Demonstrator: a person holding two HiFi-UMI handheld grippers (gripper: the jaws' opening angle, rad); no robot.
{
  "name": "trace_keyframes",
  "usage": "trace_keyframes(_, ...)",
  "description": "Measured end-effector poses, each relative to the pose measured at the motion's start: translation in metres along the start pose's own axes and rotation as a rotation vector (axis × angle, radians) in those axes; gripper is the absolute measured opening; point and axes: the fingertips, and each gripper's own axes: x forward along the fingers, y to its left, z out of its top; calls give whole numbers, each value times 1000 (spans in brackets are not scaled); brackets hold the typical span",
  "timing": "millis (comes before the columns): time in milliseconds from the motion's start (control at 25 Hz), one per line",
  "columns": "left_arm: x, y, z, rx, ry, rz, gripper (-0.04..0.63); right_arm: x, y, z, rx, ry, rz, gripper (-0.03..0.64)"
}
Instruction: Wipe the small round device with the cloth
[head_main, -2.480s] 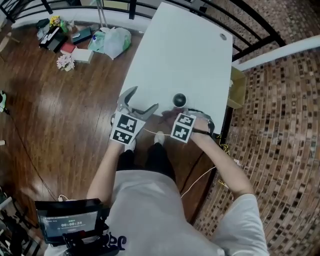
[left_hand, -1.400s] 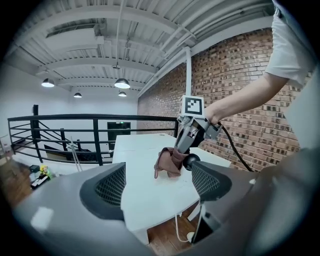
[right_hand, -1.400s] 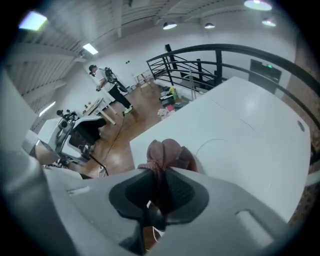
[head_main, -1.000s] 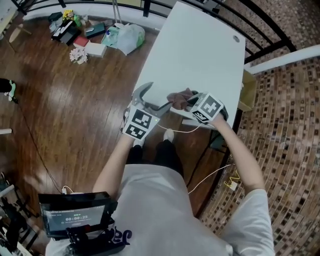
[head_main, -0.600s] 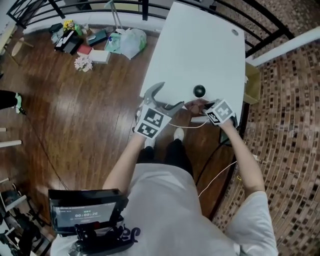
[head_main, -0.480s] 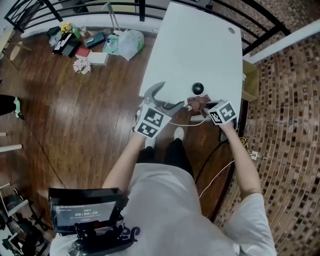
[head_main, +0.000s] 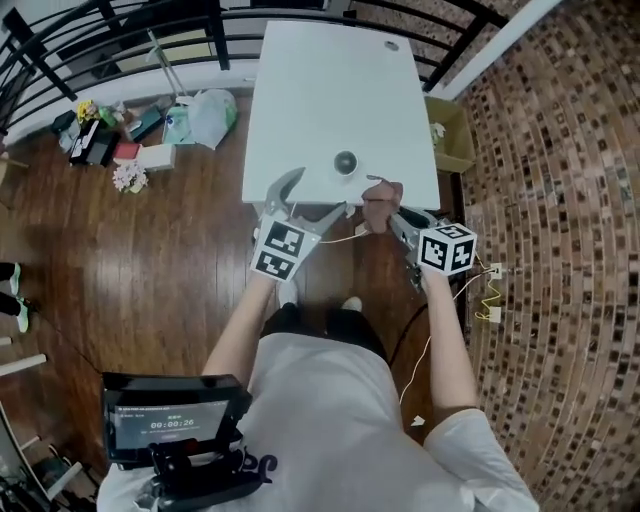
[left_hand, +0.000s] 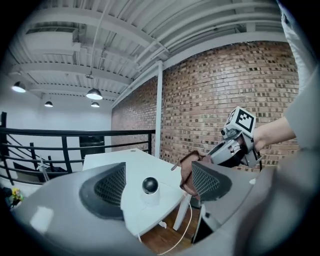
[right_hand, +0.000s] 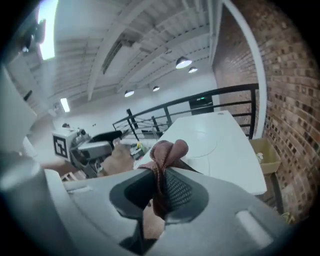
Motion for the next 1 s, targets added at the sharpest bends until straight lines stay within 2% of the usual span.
trace_keyframes(120,0,-22,14,22,-26,3,440,-37,9,12,81,-182,19,37)
trace_keyframes(240,-6,-56,23,44,-47,27,440,-80,18,13,94,-320,32,37)
trace_keyframes(360,-18,-85,29,66,-59,44,440,-115,32,8,86,-408,30,37)
trace_keyframes(480,-37,-115,31,56,-65,68,436,-143,52,-8,61,-434,21,37)
trace_keyframes(640,-76,-196,27,26,-83,116,420,-207,68,-60,40,-460,10,37)
trace_keyframes(760,-94,-246,29,29,-86,134,420,-242,74,-81,7,-479,-6,37)
trace_keyframes(880,-120,-268,36,43,-92,165,417,-258,100,-87,-41,-488,7,37)
trace_keyframes(1000,-146,-262,55,49,-141,224,411,-271,130,-72,-121,-522,15,37)
